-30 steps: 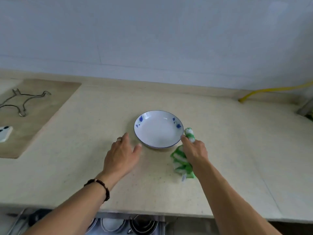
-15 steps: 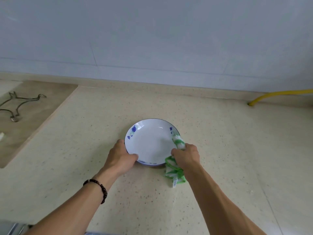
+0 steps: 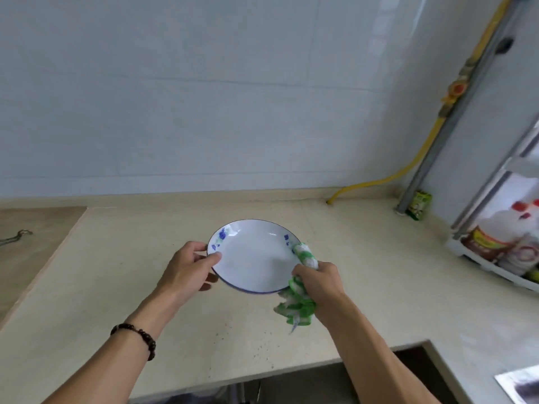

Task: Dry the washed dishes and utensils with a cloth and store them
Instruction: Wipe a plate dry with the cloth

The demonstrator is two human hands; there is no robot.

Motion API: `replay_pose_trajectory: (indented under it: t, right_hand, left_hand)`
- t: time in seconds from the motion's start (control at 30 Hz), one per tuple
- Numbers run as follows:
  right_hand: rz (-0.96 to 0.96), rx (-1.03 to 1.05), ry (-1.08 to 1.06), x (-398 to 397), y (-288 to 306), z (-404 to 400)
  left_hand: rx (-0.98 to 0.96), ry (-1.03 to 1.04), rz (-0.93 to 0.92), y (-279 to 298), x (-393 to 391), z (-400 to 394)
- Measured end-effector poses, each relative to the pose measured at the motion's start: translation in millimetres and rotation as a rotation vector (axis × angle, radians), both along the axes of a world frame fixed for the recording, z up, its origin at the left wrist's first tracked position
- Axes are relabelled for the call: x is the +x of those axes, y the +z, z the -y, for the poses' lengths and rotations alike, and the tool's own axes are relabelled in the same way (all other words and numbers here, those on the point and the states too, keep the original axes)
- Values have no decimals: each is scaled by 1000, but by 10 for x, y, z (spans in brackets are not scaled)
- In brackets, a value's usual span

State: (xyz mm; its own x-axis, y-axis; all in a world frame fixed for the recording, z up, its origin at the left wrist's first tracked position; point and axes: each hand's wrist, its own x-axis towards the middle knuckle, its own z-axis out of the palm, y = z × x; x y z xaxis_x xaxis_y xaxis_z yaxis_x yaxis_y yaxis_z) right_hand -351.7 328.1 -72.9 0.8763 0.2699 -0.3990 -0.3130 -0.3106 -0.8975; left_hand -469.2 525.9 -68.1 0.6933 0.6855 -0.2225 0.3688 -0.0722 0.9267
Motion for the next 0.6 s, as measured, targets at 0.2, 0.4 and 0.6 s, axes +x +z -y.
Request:
replay_pose_trajectory:
  t: [0.2, 0.4, 0.6]
  right_hand:
    - [-22, 69, -60, -82, 462, 924]
    - [-57, 109, -191, 133, 446, 2174]
    - [-67, 90, -356, 487, 142, 3618]
  left_hand:
    - [-207, -122, 84, 396, 268, 813]
    - [-380, -205, 151, 517, 766, 2072]
    - [-328, -253, 38, 393, 1396, 3625]
